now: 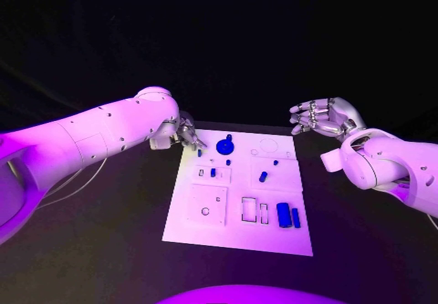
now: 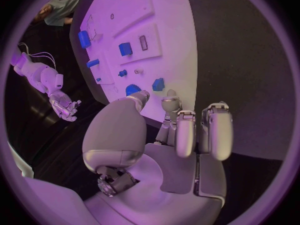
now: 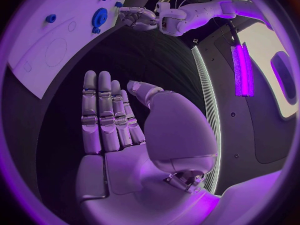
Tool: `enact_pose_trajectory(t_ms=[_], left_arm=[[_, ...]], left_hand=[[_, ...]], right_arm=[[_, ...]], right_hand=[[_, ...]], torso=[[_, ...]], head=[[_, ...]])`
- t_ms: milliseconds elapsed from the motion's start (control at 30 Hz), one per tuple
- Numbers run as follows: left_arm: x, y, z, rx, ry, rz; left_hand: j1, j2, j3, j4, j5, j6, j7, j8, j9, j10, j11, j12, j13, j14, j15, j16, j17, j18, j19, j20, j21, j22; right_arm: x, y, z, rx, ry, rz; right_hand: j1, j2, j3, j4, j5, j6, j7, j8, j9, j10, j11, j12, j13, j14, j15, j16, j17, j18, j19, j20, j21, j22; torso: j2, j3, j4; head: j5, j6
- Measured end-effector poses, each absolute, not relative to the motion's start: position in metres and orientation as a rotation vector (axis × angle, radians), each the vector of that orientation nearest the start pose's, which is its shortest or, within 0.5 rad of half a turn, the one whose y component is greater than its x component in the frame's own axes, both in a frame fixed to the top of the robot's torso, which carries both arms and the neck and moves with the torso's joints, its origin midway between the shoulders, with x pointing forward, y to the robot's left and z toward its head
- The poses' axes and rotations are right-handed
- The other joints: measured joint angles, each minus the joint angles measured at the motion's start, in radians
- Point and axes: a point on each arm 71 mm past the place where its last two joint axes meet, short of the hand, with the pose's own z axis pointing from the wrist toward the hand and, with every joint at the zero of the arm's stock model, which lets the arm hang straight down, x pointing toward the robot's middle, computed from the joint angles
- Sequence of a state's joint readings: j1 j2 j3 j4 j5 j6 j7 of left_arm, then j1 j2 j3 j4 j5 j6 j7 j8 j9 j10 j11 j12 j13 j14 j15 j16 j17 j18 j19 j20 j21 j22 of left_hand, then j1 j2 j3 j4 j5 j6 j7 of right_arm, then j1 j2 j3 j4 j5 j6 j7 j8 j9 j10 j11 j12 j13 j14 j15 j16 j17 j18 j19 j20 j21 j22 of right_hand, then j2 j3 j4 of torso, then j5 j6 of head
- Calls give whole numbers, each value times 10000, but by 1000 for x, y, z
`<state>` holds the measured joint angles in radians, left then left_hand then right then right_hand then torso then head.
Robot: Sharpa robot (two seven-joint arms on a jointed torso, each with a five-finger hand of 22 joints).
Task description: Assemble the parts on the task board
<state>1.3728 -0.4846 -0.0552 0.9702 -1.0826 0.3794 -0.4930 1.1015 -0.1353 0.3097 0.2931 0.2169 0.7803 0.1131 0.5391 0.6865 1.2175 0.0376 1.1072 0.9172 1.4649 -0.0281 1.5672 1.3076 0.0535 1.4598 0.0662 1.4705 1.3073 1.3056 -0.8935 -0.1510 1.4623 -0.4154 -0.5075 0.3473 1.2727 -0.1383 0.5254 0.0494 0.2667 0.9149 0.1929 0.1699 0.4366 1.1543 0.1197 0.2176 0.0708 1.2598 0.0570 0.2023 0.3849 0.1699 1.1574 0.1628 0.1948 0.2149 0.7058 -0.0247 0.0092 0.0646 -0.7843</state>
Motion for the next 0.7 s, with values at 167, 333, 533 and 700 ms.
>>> enact_pose_trajectory(t_ms=[167, 333, 533, 700], left_arm=[[585, 193, -172, -1398, 23491, -2306], [585, 192, -173, -1347, 23553, -2311], [584, 191, -174, -1308, 23596, -2332], [584, 190, -175, -1282, 23648, -2362]], left_hand=[[0, 0, -37, -22, 0, 71, -42, 71, 44, 0, 0, 0, 7, 0, 0, 0, 0, 0, 0, 0, 38, 0], [65, 65, -106, -36, 0, 208, -119, 296, 186, 36, -36, 44, 16, 0, 0, 0, 0, 0, 36, -36, 38, 0], [184, 184, -104, -34, 0, 278, -117, 412, 301, 70, -71, 44, 26, 37, -37, 0, -1, 0, 36, -37, 77, 0], [315, 315, -104, -33, 0, 277, -117, 492, 411, 106, -106, 81, 42, 0, -74, 0, -1, 0, 36, -36, 77, 0]], right_arm=[[504, -258, -161, 6762, 13956, 11360], [504, -258, -161, 6768, 13950, 11338], [504, -257, -161, 6774, 13949, 11326], [504, -256, -161, 6776, 13953, 11327]], right_hand=[[0, 0, 0, 0, 0, 0, 0, 0, 0, 0, 0, 0, 0, 0, 0, 0, 0, 0, 0, 0, 0, -5], [0, 0, 0, 0, 0, 0, 0, 0, -1, 0, 1, -57, -1, 0, 1, 0, -1, 1, 0, 0, 0, -16], [0, 0, 0, 0, 0, 0, -1, 0, -1, -1, 1, -57, -1, -1, 1, 0, 9, 0, -1, 1, -1, -33], [0, 0, 0, 0, 0, 0, 0, 0, -2, -1, 1, -96, -2, -1, 1, 0, 8, 1, -1, 1, -1, -33]], torso=[[-4, 5, 0], [-10, 5, 12], [-13, 0, 16], [-14, 1, 16]], head=[[-3, -31], [-22, -40], [-18, -55], [-2, -82]])
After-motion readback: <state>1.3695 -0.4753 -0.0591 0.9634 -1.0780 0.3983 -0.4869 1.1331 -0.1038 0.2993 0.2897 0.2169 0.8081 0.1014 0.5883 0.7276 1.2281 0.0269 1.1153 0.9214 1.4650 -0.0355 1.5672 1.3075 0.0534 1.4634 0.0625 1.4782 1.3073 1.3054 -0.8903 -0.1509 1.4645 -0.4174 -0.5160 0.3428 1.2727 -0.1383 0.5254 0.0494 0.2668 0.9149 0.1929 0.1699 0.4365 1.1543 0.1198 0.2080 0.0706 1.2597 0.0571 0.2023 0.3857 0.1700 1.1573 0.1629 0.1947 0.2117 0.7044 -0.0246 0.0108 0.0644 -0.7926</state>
